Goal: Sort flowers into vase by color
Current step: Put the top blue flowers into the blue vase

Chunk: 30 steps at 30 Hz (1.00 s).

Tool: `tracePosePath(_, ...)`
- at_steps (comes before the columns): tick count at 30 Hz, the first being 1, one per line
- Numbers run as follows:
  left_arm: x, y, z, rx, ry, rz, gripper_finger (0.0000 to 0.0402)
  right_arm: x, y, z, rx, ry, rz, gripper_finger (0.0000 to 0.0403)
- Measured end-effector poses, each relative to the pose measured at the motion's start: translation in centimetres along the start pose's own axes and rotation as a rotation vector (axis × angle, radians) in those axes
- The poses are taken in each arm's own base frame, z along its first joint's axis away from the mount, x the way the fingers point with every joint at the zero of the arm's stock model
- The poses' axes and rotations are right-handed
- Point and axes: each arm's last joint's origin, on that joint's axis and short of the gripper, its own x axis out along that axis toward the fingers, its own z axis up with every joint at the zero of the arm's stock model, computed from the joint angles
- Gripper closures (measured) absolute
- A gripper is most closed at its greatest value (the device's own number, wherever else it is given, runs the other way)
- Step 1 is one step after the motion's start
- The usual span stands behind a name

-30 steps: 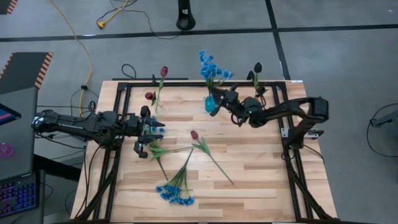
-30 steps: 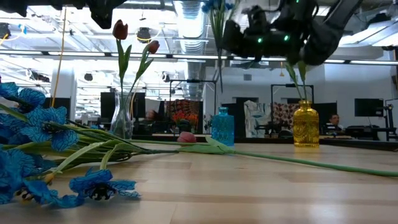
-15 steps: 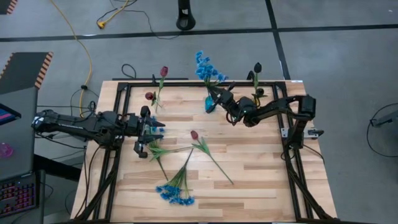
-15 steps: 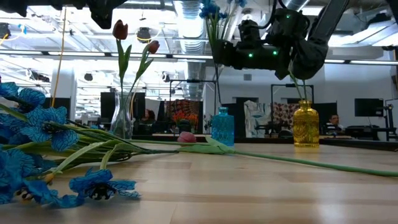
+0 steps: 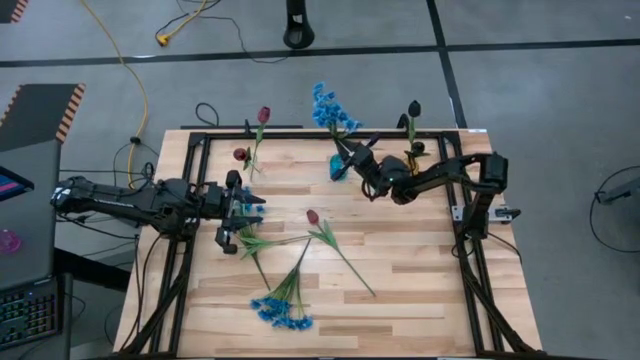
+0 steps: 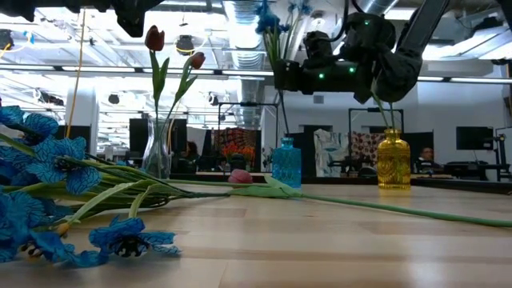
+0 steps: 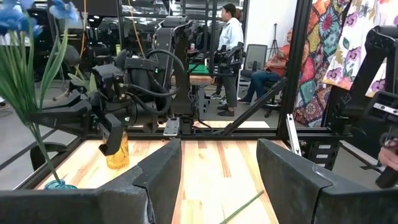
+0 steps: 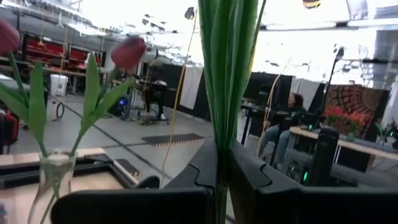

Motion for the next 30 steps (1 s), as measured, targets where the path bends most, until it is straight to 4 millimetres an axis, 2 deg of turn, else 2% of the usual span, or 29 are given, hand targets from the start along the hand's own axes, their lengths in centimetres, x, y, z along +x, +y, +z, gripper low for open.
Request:
tracePosePath(11,0.0,0.0,0.0,-0.001,0.000,0.000,0.0205,0.0,0.1,-0.6,-0.002,0.056,0.016,0.0357)
tracePosePath(19,0.0,0.0,0.0,-0.001,0.000,0.000,0.0205,-0.1,0.4,-1.4,-0.042,0.131,0.039,0.0340)
tracePosePath(30,0.0,0.0,0.0,-0.004,0.000,0.000,0.0205,-0.1,0.4,-1.6,-0.048,0.149,0.045,0.0337)
